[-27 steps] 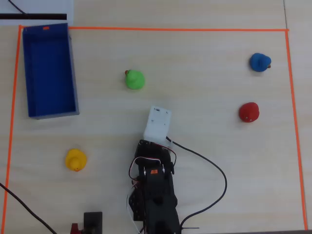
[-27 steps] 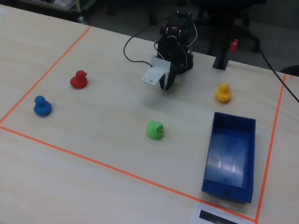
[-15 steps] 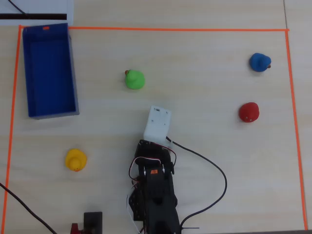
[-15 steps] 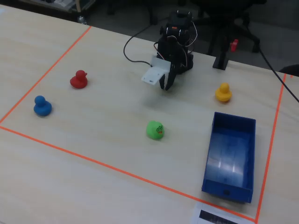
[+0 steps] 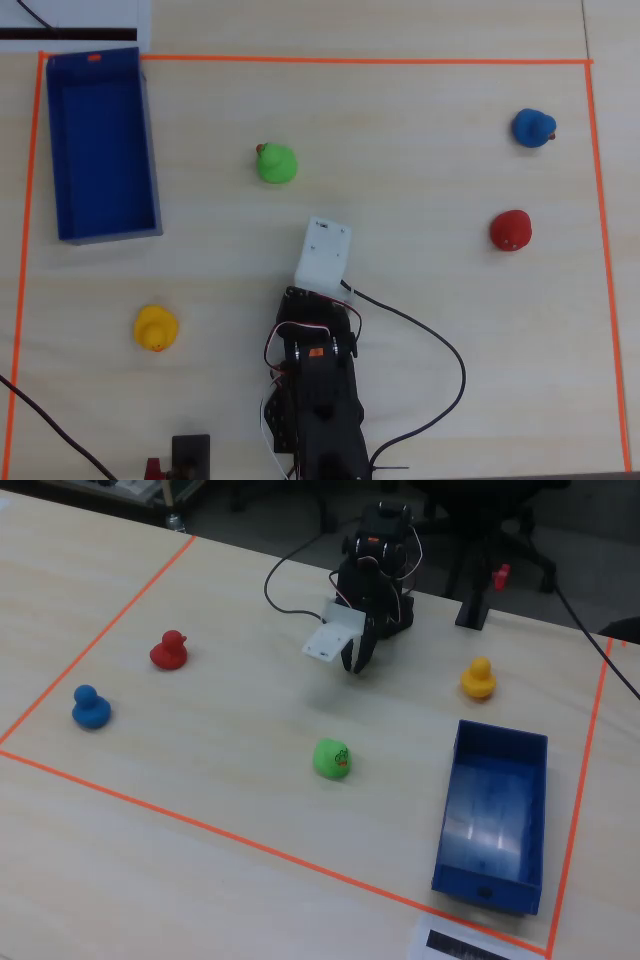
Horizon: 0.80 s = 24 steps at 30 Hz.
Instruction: Grasp green duck and put it into box.
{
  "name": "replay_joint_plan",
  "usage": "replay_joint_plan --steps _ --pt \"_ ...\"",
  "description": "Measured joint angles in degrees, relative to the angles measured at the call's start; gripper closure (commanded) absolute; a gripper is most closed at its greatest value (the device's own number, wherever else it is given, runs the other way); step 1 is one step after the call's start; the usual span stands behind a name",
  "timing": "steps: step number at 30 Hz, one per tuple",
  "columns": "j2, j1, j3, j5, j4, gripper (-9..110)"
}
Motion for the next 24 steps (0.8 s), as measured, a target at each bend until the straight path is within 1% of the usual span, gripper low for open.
replay_joint_plan --steps 24 --pt "0.0 0.0 0.0 -0.6 -0.2 99"
